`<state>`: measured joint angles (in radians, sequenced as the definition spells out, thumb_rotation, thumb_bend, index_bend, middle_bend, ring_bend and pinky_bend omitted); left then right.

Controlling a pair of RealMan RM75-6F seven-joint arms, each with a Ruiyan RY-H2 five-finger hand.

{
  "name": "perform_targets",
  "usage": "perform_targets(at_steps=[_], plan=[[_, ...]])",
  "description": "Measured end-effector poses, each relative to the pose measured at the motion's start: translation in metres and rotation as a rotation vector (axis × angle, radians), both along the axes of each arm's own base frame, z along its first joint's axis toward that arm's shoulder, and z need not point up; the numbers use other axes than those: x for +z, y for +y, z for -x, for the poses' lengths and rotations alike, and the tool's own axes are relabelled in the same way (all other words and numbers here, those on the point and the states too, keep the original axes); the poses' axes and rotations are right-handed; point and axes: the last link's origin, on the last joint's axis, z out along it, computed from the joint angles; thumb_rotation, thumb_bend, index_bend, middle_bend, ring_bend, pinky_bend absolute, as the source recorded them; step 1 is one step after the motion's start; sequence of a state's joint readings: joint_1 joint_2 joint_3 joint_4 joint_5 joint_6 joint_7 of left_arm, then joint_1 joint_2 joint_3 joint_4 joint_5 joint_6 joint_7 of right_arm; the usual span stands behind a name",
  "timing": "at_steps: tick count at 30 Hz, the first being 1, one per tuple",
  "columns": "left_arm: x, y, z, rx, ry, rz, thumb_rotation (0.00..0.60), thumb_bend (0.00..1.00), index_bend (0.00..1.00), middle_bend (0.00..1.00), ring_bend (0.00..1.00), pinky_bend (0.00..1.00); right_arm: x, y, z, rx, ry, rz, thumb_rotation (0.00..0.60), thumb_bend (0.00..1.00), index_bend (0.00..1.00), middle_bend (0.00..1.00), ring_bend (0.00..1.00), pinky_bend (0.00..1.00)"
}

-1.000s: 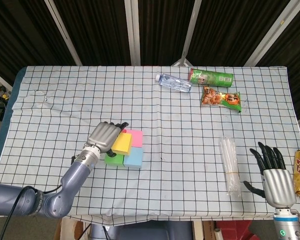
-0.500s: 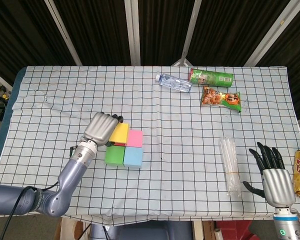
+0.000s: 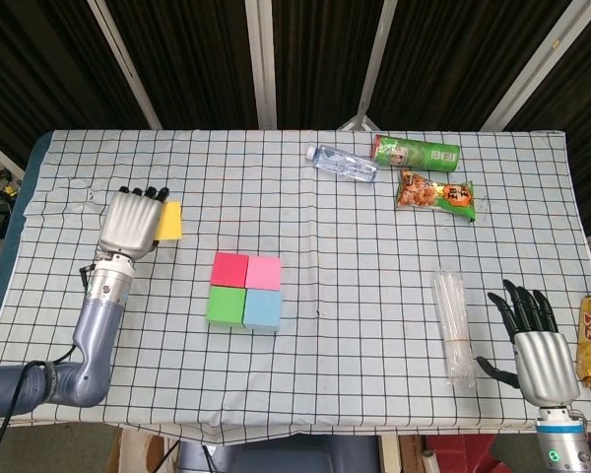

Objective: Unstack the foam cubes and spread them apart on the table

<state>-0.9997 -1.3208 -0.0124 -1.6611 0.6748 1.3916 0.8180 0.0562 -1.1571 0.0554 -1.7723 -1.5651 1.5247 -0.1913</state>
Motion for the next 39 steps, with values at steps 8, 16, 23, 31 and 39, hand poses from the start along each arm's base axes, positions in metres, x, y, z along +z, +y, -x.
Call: perform_targets(at_steps=[8,16,23,31,39], plan=[[-0.014,0.002,0.023,0.075,0.110,-0.011,0.600,0.15,0.07,0.04,0.04,0.17,0.000,0.000,0.000,-0.001,-0.001,-0.005,0.600,0.06,0.17,0.04,0.08,0.00],[-0.027,-0.010,0.009,0.115,0.052,0.127,0.600,0.12,0.03,0.01,0.01,0.23,0.002,0.000,0.001,-0.002,-0.006,-0.007,0.600,0.06,0.17,0.04,0.09,0.00],[-0.022,-0.026,-0.013,0.074,-0.073,0.207,0.600,0.12,0.09,0.21,0.24,0.49,0.003,0.001,0.001,0.000,-0.010,-0.007,0.600,0.06,0.17,0.04,0.09,0.00],[0.005,-0.064,0.011,0.077,-0.056,0.249,0.600,0.12,0.06,0.20,0.24,0.49,0.003,0.001,0.001,-0.002,-0.011,-0.008,0.600,0.06,0.17,0.04,0.09,0.00],[0.013,-0.098,0.052,0.216,-0.054,0.379,0.600,0.12,0.05,0.16,0.23,0.48,-0.001,0.001,-0.001,0.001,0.001,-0.019,0.600,0.06,0.17,0.04,0.09,0.00]])
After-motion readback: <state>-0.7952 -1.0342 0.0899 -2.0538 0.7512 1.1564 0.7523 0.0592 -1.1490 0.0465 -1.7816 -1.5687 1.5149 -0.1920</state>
